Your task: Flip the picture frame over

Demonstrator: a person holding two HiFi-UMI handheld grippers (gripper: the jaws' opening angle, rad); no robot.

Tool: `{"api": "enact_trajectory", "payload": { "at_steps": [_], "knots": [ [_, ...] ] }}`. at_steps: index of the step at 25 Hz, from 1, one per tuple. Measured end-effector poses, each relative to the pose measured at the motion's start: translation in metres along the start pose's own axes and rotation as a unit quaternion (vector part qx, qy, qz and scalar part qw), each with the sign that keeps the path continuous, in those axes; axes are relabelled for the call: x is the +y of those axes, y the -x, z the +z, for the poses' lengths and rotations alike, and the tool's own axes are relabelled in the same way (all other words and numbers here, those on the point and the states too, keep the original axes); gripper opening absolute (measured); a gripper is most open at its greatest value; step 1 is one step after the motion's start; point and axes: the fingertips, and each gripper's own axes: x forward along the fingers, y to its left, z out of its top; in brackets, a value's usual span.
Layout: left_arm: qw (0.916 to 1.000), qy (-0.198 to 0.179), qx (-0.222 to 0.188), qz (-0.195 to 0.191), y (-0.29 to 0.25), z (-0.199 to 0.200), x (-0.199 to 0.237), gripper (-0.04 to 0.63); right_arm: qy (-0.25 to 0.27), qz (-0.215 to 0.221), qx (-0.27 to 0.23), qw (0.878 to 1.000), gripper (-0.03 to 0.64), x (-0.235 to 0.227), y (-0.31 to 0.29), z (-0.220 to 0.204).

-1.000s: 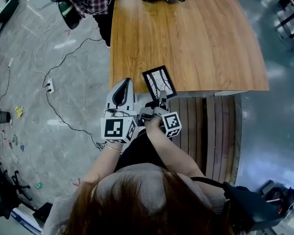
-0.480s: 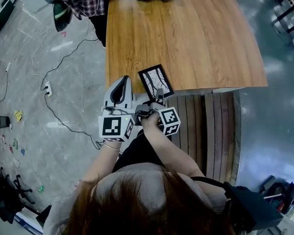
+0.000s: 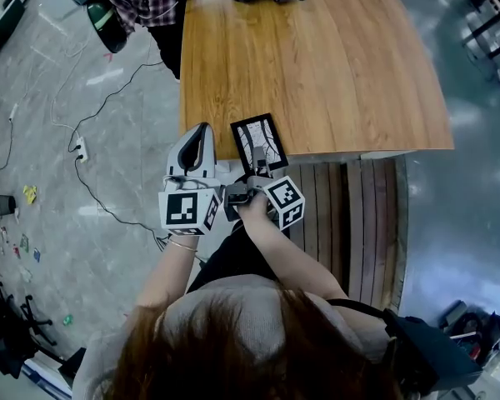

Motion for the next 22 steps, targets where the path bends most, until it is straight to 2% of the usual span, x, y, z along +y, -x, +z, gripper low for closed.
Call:
{"api": "enact_trajectory", "payload": {
  "at_steps": [4,9,12,17,22],
  "knots": [
    [1.0,0.002,-0.003,-0.002,0.0,0.001,-0.002,0.008,-0.012,0.003,0.032,0.999,0.22,0.009,0.001,-0.003],
    [1.0,0.006,-0.004,0.003,0.002,0.002,-0.001,0.008,-0.006,-0.009,0.054,0.998,0.223,0.003,0.008,-0.013],
    [1.0,0.007,-0.003,0.005,0.001,0.001,0.001,0.008,-0.014,-0.013,0.047,0.999,0.224,0.004,0.001,-0.011],
    [0.9999,0.012,-0.002,0.005,0.002,0.0,0.002,0.008,-0.036,-0.048,0.043,0.997,0.229,-0.015,-0.007,-0.009],
    [0.9999,0.014,0.0,0.002,0.002,-0.003,0.003,0.008,-0.014,-0.054,0.051,0.997,0.25,-0.017,-0.014,-0.011]
  ]
}}
